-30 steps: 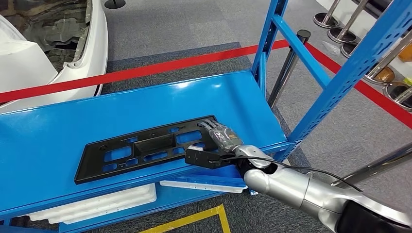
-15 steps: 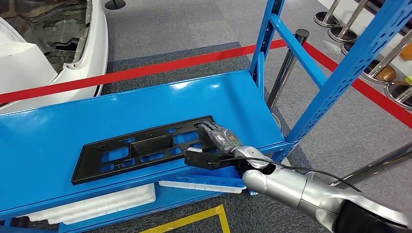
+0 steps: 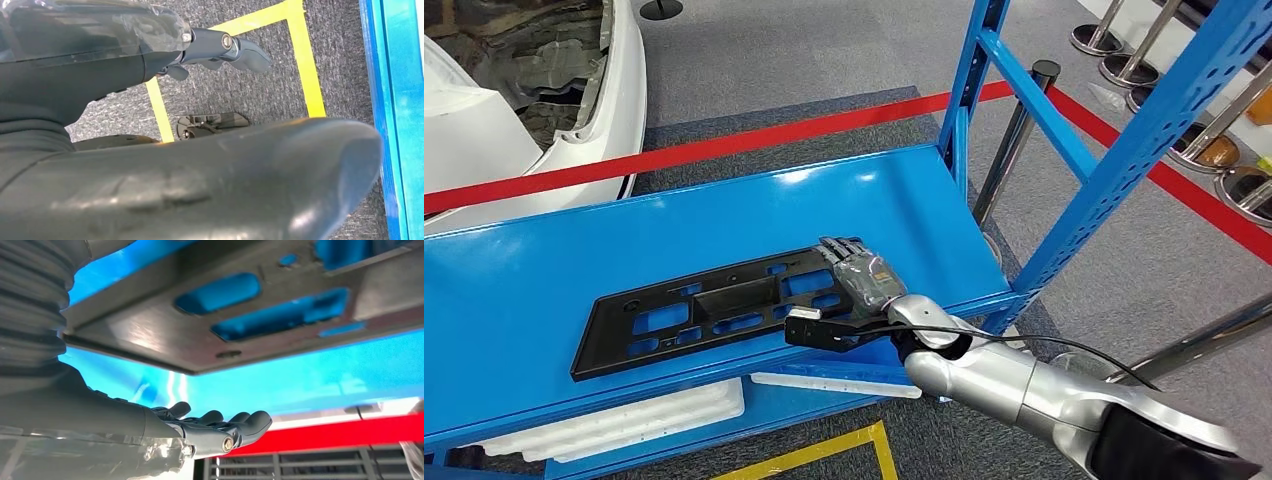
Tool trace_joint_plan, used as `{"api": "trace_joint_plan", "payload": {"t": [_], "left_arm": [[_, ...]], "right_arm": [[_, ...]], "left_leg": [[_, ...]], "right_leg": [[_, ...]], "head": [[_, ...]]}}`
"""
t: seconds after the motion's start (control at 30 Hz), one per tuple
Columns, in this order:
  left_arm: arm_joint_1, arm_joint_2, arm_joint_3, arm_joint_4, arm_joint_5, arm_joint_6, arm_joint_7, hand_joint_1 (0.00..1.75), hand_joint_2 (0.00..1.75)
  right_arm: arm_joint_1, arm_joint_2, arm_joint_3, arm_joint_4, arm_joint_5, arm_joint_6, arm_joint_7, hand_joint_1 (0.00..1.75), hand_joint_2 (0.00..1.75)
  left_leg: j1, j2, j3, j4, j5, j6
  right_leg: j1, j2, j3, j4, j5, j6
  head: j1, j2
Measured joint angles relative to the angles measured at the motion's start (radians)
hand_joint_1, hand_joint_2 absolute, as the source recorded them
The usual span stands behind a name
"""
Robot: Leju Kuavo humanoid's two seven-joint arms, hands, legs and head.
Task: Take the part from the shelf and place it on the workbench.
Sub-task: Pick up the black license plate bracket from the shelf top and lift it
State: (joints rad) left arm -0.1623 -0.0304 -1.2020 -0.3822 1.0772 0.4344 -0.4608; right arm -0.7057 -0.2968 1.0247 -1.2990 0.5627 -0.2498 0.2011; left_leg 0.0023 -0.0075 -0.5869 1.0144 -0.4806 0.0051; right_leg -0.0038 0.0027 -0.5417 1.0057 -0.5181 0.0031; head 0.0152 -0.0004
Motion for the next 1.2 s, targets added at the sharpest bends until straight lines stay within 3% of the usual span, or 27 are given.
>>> {"api": "trace_joint_plan", "payload": {"t": [0.5,0.93,1.2], "left_arm": [[0.003,0.0,0.0,0.0,0.002,0.006,0.0,0.0,0.0],[0.004,0.0,0.0,0.0,0.002,0.009,0.0,0.0,0.0],[0.004,0.0,0.0,0.0,0.001,0.006,0.004,0.0,0.0]], "right_arm": [[-0.008,0.044,0.007,0.053,0.021,-0.033,-0.008,0.0,1.75],[-0.007,0.061,0.011,0.099,0.002,-0.002,-0.015,0.0,1.75],[0.005,0.06,0.011,0.113,0.093,-0.022,0.021,0.0,1.75]], "left_leg": [[0.0,0.0,0.0,0.0,0.0,0.0],[0.0,0.0,0.0,0.0,0.0,0.0],[0.0,0.0,0.0,0.0,0.0,0.0]], "right_leg": [[0.0,0.0,0.0,0.0,0.0,0.0],[0.0,0.0,0.0,0.0,0.0,0.0],[0.0,0.0,0.0,0.0,0.0,0.0]], "head": [[0.0,0.0],[0.0,0.0],[0.0,0.0]]}}
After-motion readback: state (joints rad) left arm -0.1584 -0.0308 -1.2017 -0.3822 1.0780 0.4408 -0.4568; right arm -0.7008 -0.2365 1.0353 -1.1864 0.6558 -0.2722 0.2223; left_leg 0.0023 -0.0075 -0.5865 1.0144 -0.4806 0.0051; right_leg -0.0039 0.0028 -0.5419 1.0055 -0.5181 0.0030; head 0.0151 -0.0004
